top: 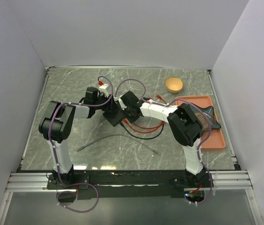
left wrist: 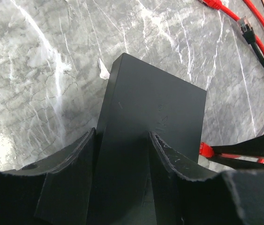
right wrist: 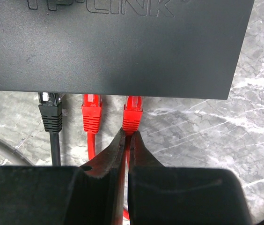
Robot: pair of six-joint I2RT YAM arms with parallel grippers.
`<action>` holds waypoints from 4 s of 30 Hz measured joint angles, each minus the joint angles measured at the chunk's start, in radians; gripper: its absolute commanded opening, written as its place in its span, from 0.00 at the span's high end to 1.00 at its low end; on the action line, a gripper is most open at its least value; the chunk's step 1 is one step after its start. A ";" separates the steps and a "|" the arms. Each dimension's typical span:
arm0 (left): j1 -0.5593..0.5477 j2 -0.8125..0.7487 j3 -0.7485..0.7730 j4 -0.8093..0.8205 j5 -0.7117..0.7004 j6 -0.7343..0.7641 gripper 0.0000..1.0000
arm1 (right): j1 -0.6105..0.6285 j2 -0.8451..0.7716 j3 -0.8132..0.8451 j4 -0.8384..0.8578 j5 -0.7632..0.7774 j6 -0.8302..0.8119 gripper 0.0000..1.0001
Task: Insert the plug into the switch port
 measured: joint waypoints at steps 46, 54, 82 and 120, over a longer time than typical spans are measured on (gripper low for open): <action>-0.041 -0.052 -0.024 0.000 -0.005 0.007 0.36 | -0.040 -0.040 -0.050 -0.001 -0.087 0.039 1.00; 0.030 -0.170 0.006 -0.172 -0.102 -0.103 0.09 | -0.039 -0.040 -0.051 0.180 -0.111 0.081 0.82; 0.017 -0.841 -0.241 -0.452 -0.404 -0.441 0.04 | 0.056 -0.388 -0.296 0.393 -0.116 0.212 0.04; 0.177 -0.861 -0.435 -0.438 -0.403 -0.533 0.04 | 0.262 -0.338 -0.314 0.370 -0.100 0.103 0.01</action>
